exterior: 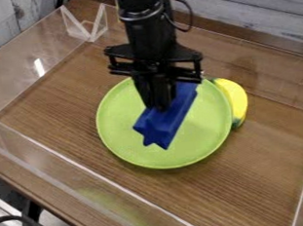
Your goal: Remove the blue object from inside the green plate and put it on the table
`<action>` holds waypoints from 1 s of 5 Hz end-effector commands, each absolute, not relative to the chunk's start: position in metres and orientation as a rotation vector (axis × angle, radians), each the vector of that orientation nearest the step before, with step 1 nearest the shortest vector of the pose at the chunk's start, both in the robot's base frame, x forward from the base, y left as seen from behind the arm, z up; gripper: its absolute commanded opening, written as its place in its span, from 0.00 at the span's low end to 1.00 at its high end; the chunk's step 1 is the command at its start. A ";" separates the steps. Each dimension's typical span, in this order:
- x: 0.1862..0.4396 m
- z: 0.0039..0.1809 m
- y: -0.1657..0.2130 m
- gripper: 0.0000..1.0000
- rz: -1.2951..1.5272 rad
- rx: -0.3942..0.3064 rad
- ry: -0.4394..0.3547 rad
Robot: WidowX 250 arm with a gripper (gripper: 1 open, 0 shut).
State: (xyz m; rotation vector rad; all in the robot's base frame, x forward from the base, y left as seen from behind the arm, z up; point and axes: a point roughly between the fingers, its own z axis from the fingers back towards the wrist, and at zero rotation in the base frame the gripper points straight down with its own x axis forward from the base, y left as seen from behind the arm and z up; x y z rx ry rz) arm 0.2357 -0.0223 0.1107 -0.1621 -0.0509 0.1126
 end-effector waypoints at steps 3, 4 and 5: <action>0.239 0.136 -0.062 0.00 -0.009 -0.181 -0.132; 0.235 0.134 -0.083 0.00 -0.048 -0.189 -0.135; 0.235 0.128 -0.107 0.00 -0.057 -0.193 -0.138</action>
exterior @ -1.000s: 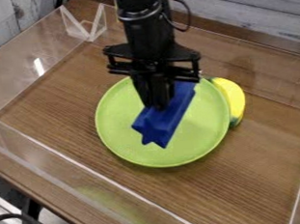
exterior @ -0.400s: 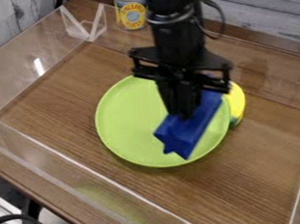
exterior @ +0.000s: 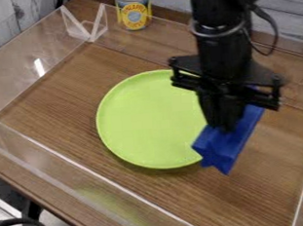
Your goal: Remove the blue object from inside the green plate and put it on the table
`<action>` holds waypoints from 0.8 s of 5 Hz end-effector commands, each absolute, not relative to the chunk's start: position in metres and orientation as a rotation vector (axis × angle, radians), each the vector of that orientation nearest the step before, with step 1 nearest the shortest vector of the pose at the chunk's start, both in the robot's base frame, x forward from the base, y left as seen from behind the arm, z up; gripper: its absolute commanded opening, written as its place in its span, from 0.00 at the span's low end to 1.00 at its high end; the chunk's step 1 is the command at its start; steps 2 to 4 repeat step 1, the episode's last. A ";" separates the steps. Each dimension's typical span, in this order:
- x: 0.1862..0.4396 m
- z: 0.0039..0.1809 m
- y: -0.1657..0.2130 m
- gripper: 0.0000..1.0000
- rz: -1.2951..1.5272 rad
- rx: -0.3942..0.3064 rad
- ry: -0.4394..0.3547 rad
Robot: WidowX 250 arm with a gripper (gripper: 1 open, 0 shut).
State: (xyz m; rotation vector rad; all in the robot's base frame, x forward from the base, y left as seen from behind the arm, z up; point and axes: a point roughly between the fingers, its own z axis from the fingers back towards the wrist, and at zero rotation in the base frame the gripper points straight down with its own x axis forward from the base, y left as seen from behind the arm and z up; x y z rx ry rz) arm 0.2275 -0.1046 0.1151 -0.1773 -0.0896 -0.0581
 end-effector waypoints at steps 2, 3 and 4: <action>0.232 0.122 -0.123 0.00 -0.065 -0.204 -0.139; 0.232 0.122 -0.123 0.00 -0.065 -0.204 -0.139; 0.232 0.122 -0.123 0.00 -0.065 -0.204 -0.139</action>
